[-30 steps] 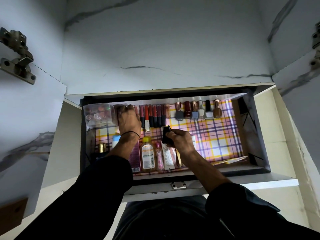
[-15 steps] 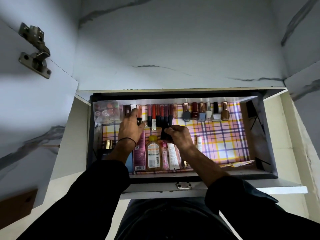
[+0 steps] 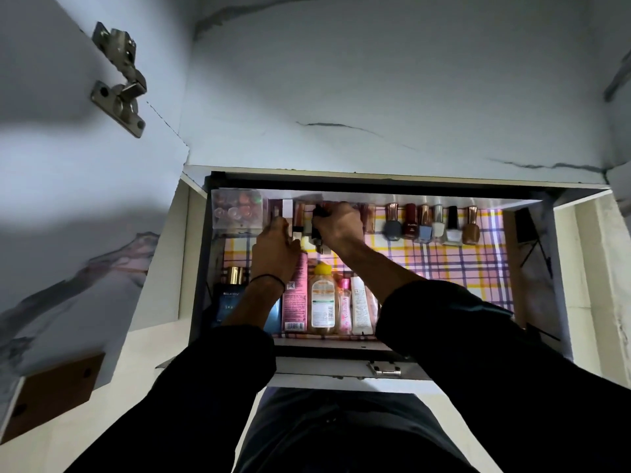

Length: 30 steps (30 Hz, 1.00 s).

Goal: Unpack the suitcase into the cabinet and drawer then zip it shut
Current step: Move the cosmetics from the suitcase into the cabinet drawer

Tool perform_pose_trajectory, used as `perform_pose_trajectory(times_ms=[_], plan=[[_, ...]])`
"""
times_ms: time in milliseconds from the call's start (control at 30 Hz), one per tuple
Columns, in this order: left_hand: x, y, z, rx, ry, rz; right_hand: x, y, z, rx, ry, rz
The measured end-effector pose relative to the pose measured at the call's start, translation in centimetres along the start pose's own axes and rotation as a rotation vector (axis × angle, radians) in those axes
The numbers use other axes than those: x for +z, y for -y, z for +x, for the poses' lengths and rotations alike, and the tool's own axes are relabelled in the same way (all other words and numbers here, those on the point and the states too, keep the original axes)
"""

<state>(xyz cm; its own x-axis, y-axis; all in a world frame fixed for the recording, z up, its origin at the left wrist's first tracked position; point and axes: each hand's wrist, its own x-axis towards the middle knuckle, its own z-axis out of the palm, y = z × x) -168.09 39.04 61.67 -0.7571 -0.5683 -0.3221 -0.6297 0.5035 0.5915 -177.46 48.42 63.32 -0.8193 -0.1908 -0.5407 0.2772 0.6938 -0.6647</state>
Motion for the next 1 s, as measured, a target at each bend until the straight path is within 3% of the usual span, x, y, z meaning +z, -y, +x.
perform_pose_trajectory(times_ms=[567, 1000], plan=[[0.0, -0.7, -0.4, 0.020, 0.043, -0.038, 0.8, -1.4, 1.0, -0.020, -0.006, -0.006], [-0.5, -1.0, -0.7, 0.026, 0.060, -0.031, 2.4, -2.3, 1.1, -0.067, 0.000, -0.210]])
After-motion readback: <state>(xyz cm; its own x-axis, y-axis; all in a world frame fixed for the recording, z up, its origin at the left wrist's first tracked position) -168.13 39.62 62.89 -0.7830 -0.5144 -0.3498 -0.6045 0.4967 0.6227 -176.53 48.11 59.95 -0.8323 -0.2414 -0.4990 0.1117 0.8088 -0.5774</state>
